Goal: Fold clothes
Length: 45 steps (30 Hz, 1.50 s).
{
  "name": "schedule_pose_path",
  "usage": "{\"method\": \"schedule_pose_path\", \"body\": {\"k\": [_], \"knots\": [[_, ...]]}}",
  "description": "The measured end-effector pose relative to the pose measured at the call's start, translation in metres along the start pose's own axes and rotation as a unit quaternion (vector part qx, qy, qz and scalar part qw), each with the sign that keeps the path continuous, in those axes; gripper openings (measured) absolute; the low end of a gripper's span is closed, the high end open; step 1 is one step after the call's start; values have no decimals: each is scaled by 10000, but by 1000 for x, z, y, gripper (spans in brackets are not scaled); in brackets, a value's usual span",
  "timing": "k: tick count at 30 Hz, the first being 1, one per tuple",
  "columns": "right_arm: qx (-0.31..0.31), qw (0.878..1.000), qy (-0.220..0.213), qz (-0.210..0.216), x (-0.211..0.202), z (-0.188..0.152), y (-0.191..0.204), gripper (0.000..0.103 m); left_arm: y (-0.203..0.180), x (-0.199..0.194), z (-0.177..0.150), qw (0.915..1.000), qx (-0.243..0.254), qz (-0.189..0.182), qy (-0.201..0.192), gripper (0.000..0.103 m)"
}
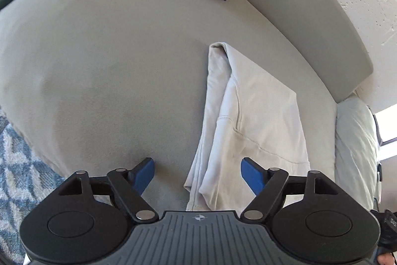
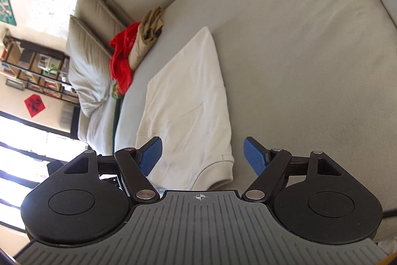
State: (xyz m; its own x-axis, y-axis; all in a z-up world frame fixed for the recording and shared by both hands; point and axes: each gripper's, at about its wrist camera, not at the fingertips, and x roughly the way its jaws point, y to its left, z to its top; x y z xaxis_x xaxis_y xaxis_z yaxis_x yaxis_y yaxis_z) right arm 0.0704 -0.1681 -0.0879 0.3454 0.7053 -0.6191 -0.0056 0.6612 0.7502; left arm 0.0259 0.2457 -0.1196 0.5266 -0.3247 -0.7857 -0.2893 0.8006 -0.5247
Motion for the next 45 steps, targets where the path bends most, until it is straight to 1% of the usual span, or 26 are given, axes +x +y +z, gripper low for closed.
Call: {"method": "schedule_pose_path", "body": {"k": [1,3,4,5,8,11,13,15,17,19,21,24,27,31,32,33,34,35,36,37,38,39,41,43,45], "knots": [[36,10000,20,-39,4,3,-3,78,1,1,1,9998,-8,-204,58,77],[72,9999,61,-67,12,8,-8,78,3,3,4,9980,-23,-610,175,72],[109,9999,75,-86,16,11,-9,78,3,4,5,9965,-8,-792,263,71],[145,9998,91,-97,20,14,-11,78,0,6,5,9960,53,-827,333,72],[241,9996,100,-94,31,20,-17,78,-9,18,9,9969,389,-464,508,69],[274,9995,120,-38,38,24,-21,78,-18,27,14,9940,683,-444,729,70],[294,9995,117,48,40,28,-26,76,-20,33,19,9904,676,-757,934,69],[328,9993,127,135,44,34,-31,71,-17,42,26,9880,604,-967,1044,69],[398,9985,202,301,50,42,-38,66,-11,49,33,9857,404,-1264,1042,69],[549,9965,325,539,59,52,-47,58,-8,56,39,9845,202,-1421,1006,67],[748,9935,457,720,70,62,-55,53,-9,67,43,9832,111,-1516,1014,67],[785,9925,517,788,90,75,-54,52,-20,80,46,9821,258,-1555,1034,68],[575,9941,579,717,112,87,-42,52,-28,86,50,9819,342,-1548,1039,68],[458,9940,601,790,142,96,-28,52,-32,95,54,9834,266,-1549,910,69],[406,9942,574,812,147,97,-25,51,-32,96,54,9841,206,-1547,851,71],[327,9946,533,825,152,97,-22,49,-32,97,53,9847,141,-1544,791,70],[264,9955,473,784,155,96,-19,41,-33,94,53,9865,122,-1455,744,68],[229,9964,408,701,156,95,-17,37,-34,91,52,9884,118,-1340,703,62],[207,9973,347,613,156,94,-16,28,-35,88,52,9902,114,-1225,660,41],[168,9980,289,529,153,93,-14,19,-37,82,49,9929,164,-1015,600,22],[42,9987,206,455,149,92,-11,14,-39,75,45,9953,232,-774,532,13],[-161,9991,84,385,142,89,-6,9,-48,65,39,9961,375,-701,394,11],[-482,9984,-151,271,124,84,6,8,-68,44,26,9953,706,-658,74,11],[-787,9960,-372,204,100,75,19,8,-89,23,12,9924,1035,-614,-246,10],[-1108,9919,-611,134,69,64,31,8,-113,0,-6,9876,1358,-622,-483,10]]}}
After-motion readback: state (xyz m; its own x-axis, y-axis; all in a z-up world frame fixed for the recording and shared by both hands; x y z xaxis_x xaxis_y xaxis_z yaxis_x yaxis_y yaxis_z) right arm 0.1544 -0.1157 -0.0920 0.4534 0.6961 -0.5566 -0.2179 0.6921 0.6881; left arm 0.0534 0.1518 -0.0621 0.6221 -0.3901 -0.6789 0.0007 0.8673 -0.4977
